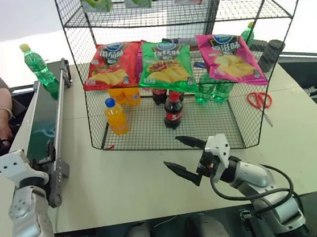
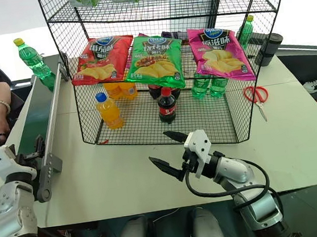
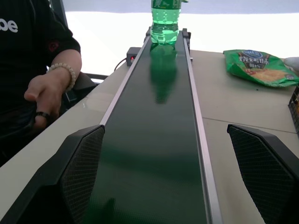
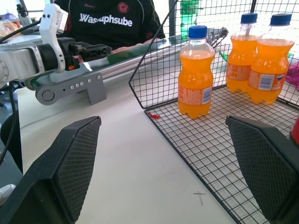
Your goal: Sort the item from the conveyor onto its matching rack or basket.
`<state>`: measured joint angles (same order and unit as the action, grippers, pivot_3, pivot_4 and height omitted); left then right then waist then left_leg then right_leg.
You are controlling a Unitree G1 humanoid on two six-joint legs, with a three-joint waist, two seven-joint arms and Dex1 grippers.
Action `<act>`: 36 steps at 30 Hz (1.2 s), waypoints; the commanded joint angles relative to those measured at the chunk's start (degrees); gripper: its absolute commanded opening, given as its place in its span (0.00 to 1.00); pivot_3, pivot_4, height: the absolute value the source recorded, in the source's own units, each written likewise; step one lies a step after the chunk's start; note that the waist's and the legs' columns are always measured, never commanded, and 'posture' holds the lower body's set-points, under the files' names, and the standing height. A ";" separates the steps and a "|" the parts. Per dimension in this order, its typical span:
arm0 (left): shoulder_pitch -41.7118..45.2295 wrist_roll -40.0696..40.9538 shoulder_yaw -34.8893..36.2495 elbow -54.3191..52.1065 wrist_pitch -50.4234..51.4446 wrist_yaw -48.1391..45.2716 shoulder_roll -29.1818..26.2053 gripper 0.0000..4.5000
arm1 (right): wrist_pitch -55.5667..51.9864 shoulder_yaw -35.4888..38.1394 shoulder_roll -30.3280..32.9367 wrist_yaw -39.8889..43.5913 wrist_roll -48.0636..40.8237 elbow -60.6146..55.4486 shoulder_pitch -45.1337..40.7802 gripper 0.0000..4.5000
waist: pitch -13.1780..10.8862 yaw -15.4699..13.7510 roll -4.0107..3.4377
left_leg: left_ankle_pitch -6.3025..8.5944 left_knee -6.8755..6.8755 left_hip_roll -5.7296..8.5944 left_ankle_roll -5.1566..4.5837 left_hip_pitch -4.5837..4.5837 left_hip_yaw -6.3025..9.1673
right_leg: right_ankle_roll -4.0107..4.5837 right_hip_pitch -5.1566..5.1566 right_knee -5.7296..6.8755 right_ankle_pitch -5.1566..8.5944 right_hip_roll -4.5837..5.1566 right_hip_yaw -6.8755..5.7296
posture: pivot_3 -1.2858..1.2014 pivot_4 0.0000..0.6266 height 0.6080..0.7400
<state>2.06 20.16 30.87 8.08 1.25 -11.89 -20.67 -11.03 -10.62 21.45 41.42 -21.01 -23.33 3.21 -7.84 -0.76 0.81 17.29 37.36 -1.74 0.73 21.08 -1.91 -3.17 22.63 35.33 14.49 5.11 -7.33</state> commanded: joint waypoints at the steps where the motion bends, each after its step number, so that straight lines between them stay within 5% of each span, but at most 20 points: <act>1: -0.58 -0.07 1.59 -0.73 -1.67 0.81 -0.82 1.00 | -0.35 0.18 -0.60 -0.40 -1.19 -2.16 -1.02 0.99 | 0.00 -0.03 0.00 | 0.00 0.00 0.00 0.00 0.00 0.00 | 0.00 0.00 0.00 0.00 0.00 0.00 | 0.52 0.24 0.96; 36: 0.66 0.14 0.11 2.32 -2.64 1.66 -0.26 1.00 | -2.83 -0.83 -0.91 -2.35 -1.51 -4.72 -2.36 0.99 | 0.00 -0.02 0.00 | 0.00 -0.01 0.00 0.00 0.01 0.00 | 0.00 0.01 0.00 0.00 0.00 -0.01 | 0.52 0.24 0.96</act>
<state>2.34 20.47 30.91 11.01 -0.48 -10.08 -20.38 -14.35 -11.56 21.14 39.33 -21.58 -25.17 0.93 -7.84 -0.78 0.81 17.29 37.35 -1.74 0.73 21.09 -1.91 -3.17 22.64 35.33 14.49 5.11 -7.34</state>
